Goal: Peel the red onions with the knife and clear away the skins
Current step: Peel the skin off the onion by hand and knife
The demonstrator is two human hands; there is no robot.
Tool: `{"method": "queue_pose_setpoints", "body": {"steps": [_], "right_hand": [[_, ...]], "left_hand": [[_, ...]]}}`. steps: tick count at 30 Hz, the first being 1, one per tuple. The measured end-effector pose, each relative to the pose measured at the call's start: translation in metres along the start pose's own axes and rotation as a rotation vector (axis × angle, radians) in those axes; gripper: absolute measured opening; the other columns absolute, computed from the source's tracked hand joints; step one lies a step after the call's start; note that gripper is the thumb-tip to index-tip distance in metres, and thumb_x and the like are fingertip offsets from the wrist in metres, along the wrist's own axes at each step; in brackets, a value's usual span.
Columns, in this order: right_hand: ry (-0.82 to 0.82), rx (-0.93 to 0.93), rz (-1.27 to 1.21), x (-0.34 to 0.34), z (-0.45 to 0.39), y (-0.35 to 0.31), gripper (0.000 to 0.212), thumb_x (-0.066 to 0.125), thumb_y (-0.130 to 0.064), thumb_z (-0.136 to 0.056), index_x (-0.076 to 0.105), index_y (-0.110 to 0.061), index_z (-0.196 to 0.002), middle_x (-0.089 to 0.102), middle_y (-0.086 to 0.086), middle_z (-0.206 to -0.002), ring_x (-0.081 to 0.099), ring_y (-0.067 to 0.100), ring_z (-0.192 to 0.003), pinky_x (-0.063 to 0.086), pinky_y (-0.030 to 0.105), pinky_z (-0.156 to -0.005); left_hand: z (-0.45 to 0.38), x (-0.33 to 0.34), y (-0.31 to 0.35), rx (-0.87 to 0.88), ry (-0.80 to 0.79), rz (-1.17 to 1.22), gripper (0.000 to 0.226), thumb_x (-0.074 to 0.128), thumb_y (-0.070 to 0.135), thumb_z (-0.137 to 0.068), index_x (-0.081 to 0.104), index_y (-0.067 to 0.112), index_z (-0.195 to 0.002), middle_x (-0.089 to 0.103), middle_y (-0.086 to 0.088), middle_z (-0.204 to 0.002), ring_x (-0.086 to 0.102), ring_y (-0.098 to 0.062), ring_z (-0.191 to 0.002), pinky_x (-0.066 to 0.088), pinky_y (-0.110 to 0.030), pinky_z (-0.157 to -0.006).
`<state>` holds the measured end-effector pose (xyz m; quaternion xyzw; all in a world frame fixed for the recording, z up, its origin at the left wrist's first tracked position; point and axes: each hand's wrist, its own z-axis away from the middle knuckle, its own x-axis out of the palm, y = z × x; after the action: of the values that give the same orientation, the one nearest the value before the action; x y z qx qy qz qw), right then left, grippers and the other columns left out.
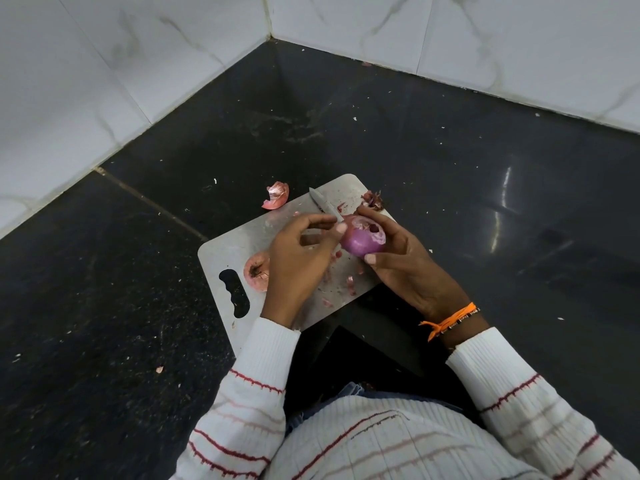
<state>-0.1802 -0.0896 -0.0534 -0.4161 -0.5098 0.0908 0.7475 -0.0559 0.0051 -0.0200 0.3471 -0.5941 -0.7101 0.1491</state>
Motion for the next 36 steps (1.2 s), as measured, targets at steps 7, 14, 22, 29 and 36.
{"method": "queue_pose_setpoints", "body": {"steps": [7,14,22,29,36], "right_hand": [[0.049,-0.007,0.138,-0.003,-0.002,0.001,0.062,0.062,0.014,-0.063,0.055,-0.013,-0.118,0.057,0.005,-0.120,0.062,0.015,-0.106,0.054,0.022,-0.081],[0.064,-0.035,0.275,-0.001,-0.001,0.002,0.062,0.064,0.010,-0.060,0.055,-0.015,-0.116,0.059,0.002,-0.117,0.058,0.013,-0.108,0.053,0.020,-0.081],[0.088,-0.030,0.298,-0.001,-0.003,0.005,0.066,0.069,0.014,-0.063,0.051,-0.009,-0.123,0.056,0.008,-0.121,0.056,0.018,-0.111,0.054,0.022,-0.083],[0.118,0.009,0.120,0.001,-0.003,0.009,0.070,0.081,-0.005,-0.061,0.053,0.000,-0.124,0.056,0.018,-0.124,0.060,0.023,-0.108,0.055,0.025,-0.084],[0.070,0.037,-0.159,0.000,-0.002,0.003,0.081,0.092,-0.016,-0.036,0.060,-0.005,-0.110,0.066,0.008,-0.106,0.067,0.017,-0.092,0.055,0.021,-0.078]], "left_hand": [[0.004,0.003,0.003,0.082,0.063,-0.140,0.022,0.071,0.026,-0.079,0.070,0.020,-0.100,0.068,0.010,-0.093,0.062,0.000,-0.085,0.048,-0.006,-0.067],[0.007,0.003,0.004,0.134,0.091,-0.182,0.013,0.069,0.016,-0.081,0.073,0.014,-0.093,0.067,0.008,-0.082,0.062,0.001,-0.075,0.046,-0.002,-0.067],[0.005,0.006,0.001,0.254,0.144,-0.346,0.006,0.069,0.015,-0.080,0.070,0.010,-0.083,0.066,0.000,-0.082,0.056,-0.002,-0.068,0.045,-0.003,-0.060],[0.000,0.007,-0.008,0.170,0.147,-0.279,0.002,0.065,0.011,-0.084,0.067,0.011,-0.084,0.065,0.001,-0.082,0.058,-0.005,-0.069,0.045,-0.005,-0.061],[-0.006,0.001,-0.015,0.104,0.114,-0.221,0.018,0.062,0.003,-0.084,0.065,0.019,-0.090,0.065,0.005,-0.096,0.058,0.002,-0.082,0.046,-0.006,-0.072]]}}
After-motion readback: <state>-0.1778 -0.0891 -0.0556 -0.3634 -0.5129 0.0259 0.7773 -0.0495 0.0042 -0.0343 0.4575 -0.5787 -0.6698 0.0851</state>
